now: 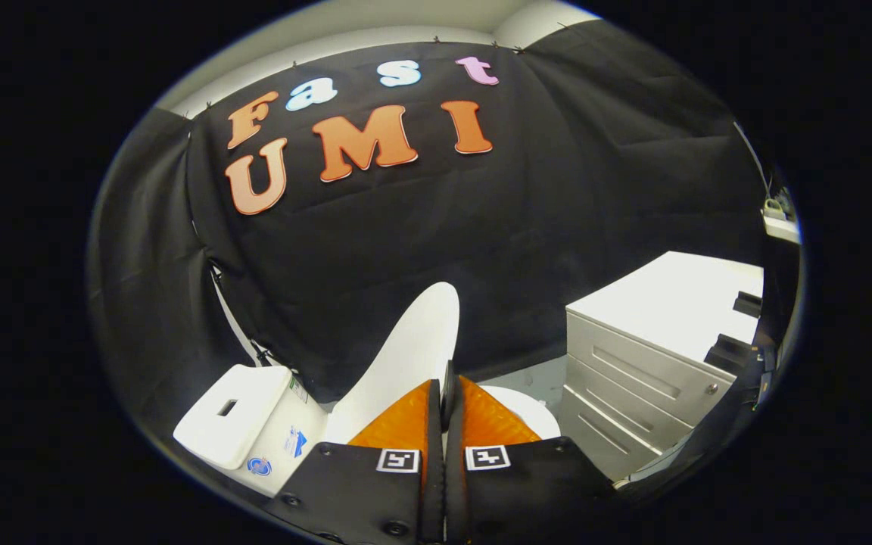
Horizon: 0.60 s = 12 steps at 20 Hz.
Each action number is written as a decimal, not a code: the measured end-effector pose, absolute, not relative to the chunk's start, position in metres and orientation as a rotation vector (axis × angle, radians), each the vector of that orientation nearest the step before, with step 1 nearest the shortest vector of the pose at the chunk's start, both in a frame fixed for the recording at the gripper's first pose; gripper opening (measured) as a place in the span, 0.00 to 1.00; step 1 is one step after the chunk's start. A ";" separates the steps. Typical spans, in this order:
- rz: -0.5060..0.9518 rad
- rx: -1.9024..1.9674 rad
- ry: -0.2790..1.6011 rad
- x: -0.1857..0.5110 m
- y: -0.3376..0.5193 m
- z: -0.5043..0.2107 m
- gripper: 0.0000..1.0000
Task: Open the toilet lid.
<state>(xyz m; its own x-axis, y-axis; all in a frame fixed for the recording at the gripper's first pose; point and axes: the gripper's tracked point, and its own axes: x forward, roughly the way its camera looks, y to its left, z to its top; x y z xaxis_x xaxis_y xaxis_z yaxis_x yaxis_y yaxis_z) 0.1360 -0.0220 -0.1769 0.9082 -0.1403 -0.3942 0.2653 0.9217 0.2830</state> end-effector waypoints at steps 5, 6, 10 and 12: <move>-0.197 0.299 0.360 0.146 0.005 -0.148 0.09; -0.201 0.279 0.361 0.146 0.008 -0.147 0.09; -0.190 0.215 0.363 0.150 0.023 -0.136 0.09; -0.168 0.163 0.359 0.153 0.035 -0.126 0.09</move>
